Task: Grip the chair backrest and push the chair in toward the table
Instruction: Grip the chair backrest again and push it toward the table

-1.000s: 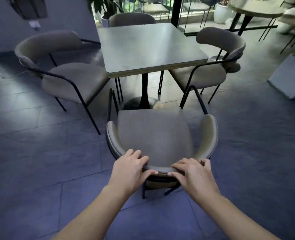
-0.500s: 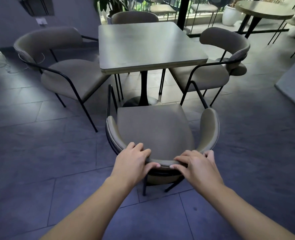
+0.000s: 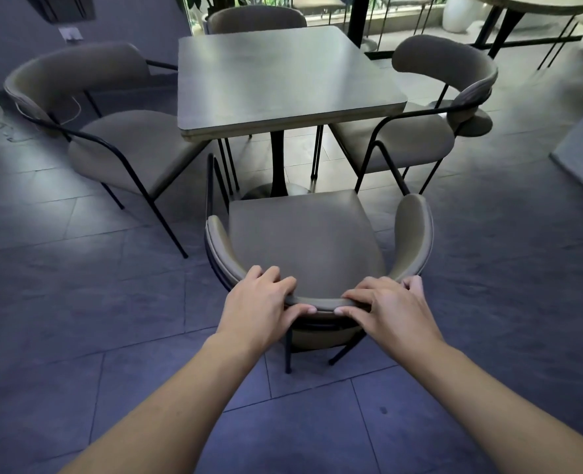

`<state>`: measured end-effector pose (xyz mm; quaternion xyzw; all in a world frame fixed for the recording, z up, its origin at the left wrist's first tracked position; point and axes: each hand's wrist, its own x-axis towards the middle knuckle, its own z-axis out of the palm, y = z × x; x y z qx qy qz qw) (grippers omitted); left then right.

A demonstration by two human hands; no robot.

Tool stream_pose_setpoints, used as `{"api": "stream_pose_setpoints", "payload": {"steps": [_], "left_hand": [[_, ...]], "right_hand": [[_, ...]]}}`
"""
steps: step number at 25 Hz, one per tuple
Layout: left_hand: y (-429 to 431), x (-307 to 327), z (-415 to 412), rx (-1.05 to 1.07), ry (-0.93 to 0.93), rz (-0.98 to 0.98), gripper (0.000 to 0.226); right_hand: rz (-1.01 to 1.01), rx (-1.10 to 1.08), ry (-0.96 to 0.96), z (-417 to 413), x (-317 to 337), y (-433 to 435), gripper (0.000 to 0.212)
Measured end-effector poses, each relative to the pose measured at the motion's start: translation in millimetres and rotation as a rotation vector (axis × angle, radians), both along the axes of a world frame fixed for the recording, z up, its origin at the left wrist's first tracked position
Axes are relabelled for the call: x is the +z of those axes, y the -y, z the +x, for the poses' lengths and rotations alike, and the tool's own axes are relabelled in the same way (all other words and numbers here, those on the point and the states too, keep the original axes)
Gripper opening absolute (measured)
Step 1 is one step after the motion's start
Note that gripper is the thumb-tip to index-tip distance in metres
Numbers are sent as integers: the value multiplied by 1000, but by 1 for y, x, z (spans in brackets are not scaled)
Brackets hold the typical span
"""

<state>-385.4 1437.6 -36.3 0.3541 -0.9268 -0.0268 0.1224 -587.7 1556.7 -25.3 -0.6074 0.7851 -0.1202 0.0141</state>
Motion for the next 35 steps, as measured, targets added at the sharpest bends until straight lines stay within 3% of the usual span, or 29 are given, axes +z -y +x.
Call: {"api": "stream_pose_setpoints", "payload": {"steps": [4,7,13,18,25,31,35], "left_hand": [[0,3,1,20,48,49,56],[0,30,5,29,89,177,54],[52,166,52,32,-26,55,42],[129,277,155,148,-147,-44,39],[275,379,338,266,-239,-171,45],[377,450,458,354,-227,-198,31],[447,458,516,400,-199,-189,27]], "right_hand": [[-4,38,19,0,0,0,27],[-5,100,80,4,20,-1,40],[-243,151,51,46,143,64,38],[-457,288,92,153,269,169,38],[-532,451,57,336,376,344,42],[-582,502,67,450,440,469,32],[-601,516,70,505,452,559,33]]}}
